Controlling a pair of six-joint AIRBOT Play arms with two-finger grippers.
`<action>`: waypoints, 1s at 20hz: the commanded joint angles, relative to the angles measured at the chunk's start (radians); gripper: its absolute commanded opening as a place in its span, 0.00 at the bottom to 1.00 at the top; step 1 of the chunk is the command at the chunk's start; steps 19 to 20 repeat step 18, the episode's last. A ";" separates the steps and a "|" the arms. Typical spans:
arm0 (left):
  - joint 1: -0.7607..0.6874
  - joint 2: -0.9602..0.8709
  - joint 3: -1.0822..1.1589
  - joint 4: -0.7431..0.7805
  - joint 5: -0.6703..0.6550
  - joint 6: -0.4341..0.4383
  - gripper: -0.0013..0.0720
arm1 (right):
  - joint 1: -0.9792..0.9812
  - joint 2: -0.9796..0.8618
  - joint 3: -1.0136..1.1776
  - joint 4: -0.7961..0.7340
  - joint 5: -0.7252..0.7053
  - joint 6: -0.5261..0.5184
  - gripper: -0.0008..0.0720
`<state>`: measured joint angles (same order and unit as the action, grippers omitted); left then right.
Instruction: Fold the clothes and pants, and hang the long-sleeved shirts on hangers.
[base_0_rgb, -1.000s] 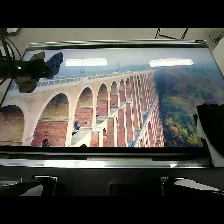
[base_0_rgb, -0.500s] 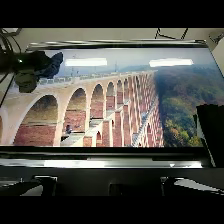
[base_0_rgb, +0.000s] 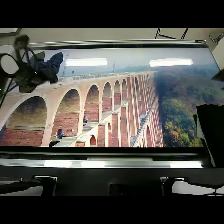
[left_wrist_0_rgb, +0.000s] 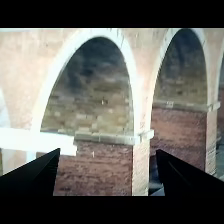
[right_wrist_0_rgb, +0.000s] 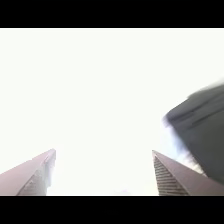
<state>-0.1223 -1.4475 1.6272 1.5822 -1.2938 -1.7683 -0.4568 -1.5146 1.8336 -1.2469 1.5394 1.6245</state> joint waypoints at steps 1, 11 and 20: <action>-0.015 0.001 -0.116 -0.010 -0.114 0.040 0.98 | 0.210 -0.033 -0.105 -0.079 0.074 0.040 0.99; -0.024 0.007 -0.150 -0.011 -0.108 0.040 0.98 | 0.274 -0.033 -0.117 -0.171 0.056 0.032 0.99; -0.024 0.007 -0.150 -0.011 -0.108 0.040 0.98 | 0.274 -0.033 -0.117 -0.171 0.056 0.032 0.99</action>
